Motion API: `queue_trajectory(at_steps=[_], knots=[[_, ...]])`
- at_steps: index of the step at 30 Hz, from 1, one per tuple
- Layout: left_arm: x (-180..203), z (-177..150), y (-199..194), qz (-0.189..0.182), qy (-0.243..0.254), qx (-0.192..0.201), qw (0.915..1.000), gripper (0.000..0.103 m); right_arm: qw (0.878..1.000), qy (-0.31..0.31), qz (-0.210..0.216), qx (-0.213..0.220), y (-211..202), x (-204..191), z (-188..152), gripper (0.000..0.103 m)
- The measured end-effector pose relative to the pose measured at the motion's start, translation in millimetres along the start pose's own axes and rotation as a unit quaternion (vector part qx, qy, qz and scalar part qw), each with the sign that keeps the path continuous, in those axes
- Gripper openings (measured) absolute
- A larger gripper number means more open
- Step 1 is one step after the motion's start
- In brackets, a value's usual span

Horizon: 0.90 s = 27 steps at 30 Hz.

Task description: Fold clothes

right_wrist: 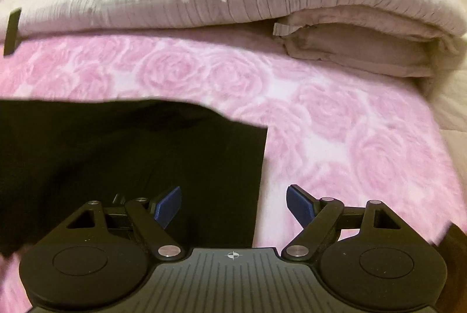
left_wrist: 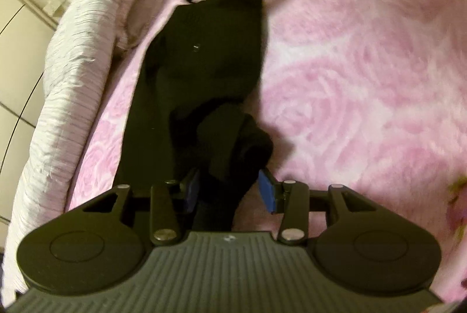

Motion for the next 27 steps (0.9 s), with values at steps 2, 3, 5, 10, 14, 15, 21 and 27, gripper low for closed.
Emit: queue_trajectory(at_steps=[2, 3, 5, 10, 14, 15, 21, 27], knots=[[3, 5, 6, 0.006, 0.002, -0.022, 0.9997, 0.034, 0.999, 0.020, 0.025, 0.005, 21, 16, 7, 0.080], [4, 7, 9, 0.010, 0.001, -0.033, 0.9994, 0.032, 0.999, 0.031, 0.039, 0.006, 32, 24, 10, 0.080], [5, 12, 15, 0.017, -0.004, -0.054, 0.9984, 0.029, 0.996, 0.056, 0.069, -0.006, 53, 36, 13, 0.080], [4, 15, 27, 0.029, -0.015, -0.093, 0.9951, 0.012, 0.988, 0.059, 0.137, -0.037, 73, 45, 26, 0.009], [4, 12, 30, 0.039, -0.017, -0.099, 0.9942, 0.010, 0.986, 0.079, 0.146, -0.019, 78, 53, 54, 0.009], [4, 10, 30, 0.041, -0.016, -0.100, 0.9940, 0.010, 0.985, 0.091, 0.147, -0.022, 85, 55, 59, 0.009], [-1, 9, 22, 0.058, -0.071, -0.107, 0.9900, 0.014, 0.996, 0.026, 0.081, -0.042, 97, 42, 43, 0.043], [-8, 24, -5, 0.081, -0.245, -0.097, 0.9611, 0.016, 0.999, -0.047, 0.014, 0.022, 15, 17, 5, 0.067]])
Point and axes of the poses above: each gripper's, at about its wrist camera, not at the fingertips, and y roughly the way its jaws point, x to its right, z to its top, the point moved 2 cm from there along y, roughly the way its jaws point, and after that the axes turned 8 degrees about x, right-handed, at the moved point
